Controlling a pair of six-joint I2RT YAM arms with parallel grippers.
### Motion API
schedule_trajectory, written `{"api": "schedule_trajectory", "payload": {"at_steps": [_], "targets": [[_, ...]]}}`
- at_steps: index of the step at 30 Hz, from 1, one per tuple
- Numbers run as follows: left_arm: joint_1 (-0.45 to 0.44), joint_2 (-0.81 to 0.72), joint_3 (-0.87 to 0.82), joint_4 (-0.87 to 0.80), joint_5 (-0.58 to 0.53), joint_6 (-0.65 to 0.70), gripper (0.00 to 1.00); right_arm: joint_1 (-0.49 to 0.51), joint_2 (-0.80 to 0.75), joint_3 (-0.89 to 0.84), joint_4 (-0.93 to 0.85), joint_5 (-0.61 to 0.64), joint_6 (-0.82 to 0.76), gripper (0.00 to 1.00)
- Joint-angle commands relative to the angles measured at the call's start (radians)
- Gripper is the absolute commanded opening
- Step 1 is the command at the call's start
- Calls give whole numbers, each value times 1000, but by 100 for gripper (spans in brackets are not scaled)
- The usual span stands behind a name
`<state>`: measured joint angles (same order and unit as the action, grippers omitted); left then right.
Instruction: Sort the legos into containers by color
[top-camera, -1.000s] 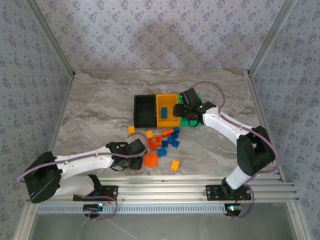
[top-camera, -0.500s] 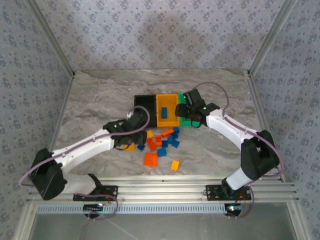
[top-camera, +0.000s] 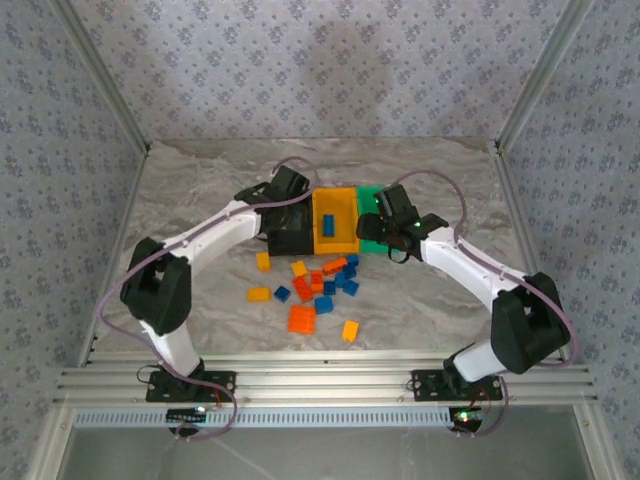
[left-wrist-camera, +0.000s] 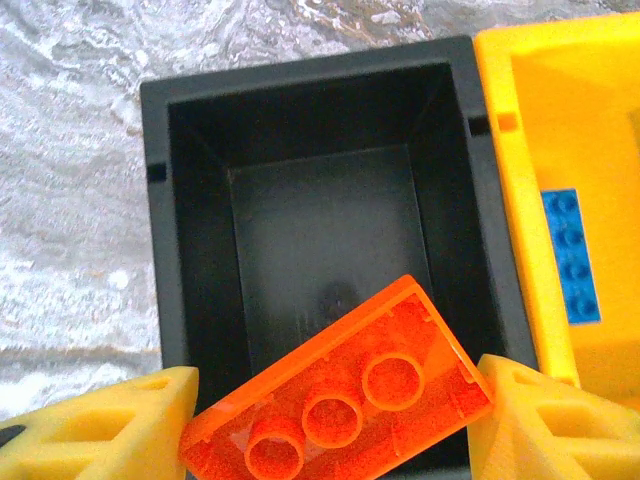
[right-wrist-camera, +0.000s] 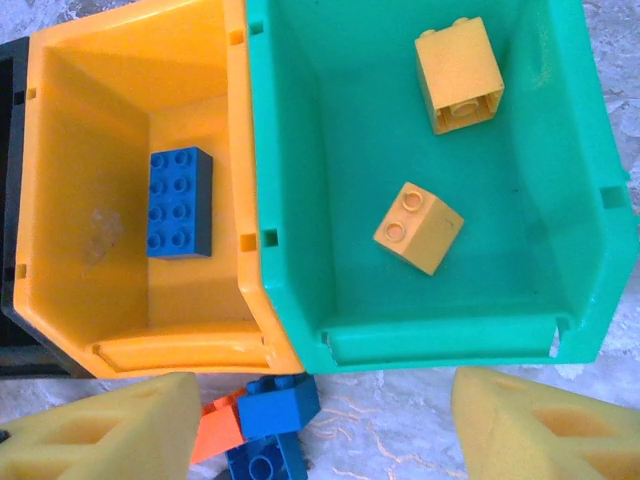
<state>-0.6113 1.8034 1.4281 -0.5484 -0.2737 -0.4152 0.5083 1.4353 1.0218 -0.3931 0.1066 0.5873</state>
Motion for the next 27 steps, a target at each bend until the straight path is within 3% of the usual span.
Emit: {"api": "schedule_trajectory", "payload": {"at_steps": [1,6,13,21,27], "targets": [[13,43,61,-11,20,32,63,4,-61,-36,-37,-32,3,70],[10,38,101,-15,60,10,82,30,-99,-83,-70,-123,-15,71],[-38,-153,43,6,89,-9,99,154,-120,-155,-145,-236,-50,72],[-153,-547,-313,70,27,-98,99,367,-89,-208,-238,-306,-86,72],[-169,-775,-553,31,1,-213,100,459,-11,-212,-269,-262,-93,73]]}}
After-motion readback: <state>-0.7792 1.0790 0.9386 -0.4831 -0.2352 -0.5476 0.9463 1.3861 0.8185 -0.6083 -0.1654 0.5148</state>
